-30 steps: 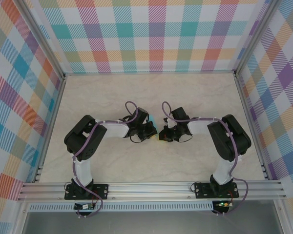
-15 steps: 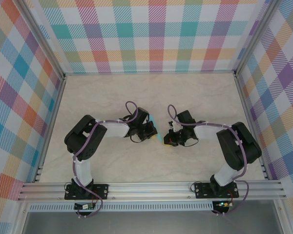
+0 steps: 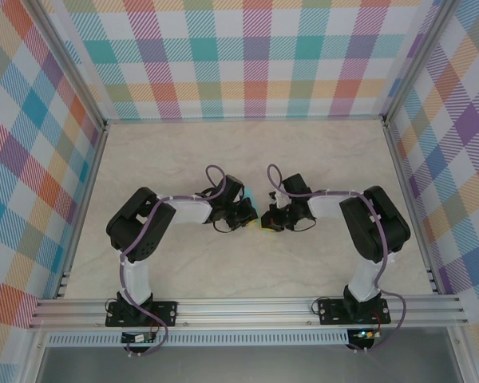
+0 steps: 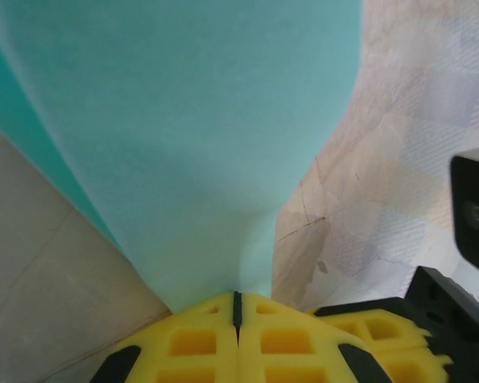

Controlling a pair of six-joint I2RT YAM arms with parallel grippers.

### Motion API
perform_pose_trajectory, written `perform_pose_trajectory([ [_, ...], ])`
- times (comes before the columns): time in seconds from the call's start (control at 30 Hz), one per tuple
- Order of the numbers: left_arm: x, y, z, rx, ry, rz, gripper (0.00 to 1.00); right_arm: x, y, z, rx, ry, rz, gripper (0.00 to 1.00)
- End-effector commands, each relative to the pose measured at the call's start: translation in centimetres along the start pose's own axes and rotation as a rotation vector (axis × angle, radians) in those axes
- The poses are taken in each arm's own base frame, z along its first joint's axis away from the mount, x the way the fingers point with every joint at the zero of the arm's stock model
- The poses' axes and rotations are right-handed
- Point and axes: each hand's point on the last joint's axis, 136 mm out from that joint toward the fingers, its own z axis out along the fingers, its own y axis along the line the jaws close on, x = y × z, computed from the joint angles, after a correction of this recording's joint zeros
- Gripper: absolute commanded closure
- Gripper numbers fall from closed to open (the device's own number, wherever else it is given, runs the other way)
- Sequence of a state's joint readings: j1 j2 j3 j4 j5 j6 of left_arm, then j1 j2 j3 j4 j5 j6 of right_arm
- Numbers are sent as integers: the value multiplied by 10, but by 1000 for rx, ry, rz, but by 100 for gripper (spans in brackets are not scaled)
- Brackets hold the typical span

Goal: Fold a paper plane with a square sheet of paper (pick it up from the middle)
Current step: Fold the wing for the fifth time at the center of the table.

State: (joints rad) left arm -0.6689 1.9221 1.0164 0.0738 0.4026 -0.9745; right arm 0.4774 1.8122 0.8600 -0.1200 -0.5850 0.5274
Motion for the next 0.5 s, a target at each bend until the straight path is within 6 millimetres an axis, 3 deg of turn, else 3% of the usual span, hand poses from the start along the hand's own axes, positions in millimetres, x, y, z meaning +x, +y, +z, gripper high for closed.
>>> perform_pose_trajectory([
  [0.0,5,34,8,-101,27,-29,98,1,-19,5,76,7,24,100],
  [0.23,-13,25,0,-49,10,84,96,13,-50,4,207,22,80,100],
  [0.47,-41,45,-1,-39,-18,135,96,22,-62,4,263,50,112,100],
])
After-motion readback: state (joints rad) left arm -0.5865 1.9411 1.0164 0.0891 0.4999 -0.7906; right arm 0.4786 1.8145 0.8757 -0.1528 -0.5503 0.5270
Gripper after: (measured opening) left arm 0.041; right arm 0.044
